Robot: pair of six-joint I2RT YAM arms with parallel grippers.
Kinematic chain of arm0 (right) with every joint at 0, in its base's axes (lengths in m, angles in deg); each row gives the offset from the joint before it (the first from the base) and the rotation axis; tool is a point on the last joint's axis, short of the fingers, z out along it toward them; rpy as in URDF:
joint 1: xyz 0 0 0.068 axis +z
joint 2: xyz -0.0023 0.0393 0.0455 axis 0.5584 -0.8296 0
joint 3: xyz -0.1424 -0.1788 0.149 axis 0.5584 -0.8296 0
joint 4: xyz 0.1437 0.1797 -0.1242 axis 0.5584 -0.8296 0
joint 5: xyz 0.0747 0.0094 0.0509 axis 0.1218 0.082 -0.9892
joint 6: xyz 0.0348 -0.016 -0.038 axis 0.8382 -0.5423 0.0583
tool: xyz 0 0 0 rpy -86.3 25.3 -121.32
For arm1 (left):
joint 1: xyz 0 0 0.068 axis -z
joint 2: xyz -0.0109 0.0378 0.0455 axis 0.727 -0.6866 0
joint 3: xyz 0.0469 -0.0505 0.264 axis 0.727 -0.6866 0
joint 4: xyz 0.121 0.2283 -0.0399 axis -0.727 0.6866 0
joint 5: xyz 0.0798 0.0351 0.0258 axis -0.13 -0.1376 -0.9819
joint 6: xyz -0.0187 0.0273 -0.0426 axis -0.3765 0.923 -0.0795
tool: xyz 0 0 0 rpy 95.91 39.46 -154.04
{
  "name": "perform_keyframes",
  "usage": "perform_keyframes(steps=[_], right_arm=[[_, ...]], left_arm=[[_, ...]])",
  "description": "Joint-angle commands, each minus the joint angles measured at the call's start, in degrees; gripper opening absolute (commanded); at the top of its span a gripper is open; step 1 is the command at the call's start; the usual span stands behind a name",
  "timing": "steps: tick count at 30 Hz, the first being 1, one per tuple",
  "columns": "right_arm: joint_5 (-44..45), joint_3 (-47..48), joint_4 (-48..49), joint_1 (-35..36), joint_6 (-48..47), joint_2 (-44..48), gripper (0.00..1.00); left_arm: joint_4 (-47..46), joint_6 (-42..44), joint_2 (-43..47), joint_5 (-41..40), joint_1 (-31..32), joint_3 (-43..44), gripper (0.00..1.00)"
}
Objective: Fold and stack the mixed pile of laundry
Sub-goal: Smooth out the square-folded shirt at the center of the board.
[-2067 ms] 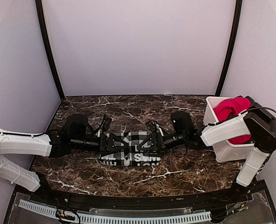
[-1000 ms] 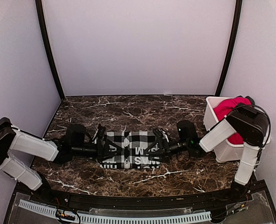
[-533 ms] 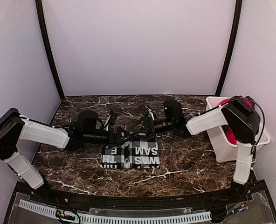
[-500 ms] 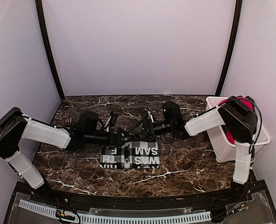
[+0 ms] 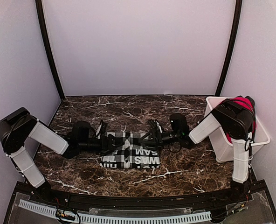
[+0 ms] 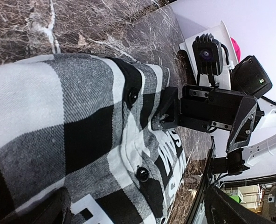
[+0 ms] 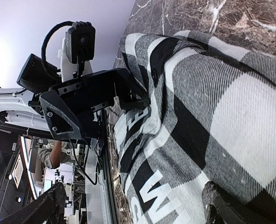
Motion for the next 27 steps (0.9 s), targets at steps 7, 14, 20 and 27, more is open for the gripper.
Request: perform_keyframes(steps=[7, 14, 20, 27], right_arm=[[-2.7, 9.5, -9.9, -0.1, -0.6, 6.5, 0.99], [-3.5, 17.4, -10.0, -0.1, 0.5, -1.9, 0.99], [-2.4, 17.5, -12.7, -2.8, -3.1, -7.9, 0.98], [0.2, 15.9, -18.0, -6.1, -8.4, -9.8, 0.97]], left_arm=[[16.4, 4.3, 8.9, 0.5, -0.8, 12.2, 0.99], [7.5, 2.0, -3.4, 1.7, -0.9, 17.4, 0.99], [4.0, 1.0, -8.8, 1.0, -3.0, 16.1, 0.99], [4.9, 1.4, -9.6, -1.9, -8.3, 12.3, 0.99]])
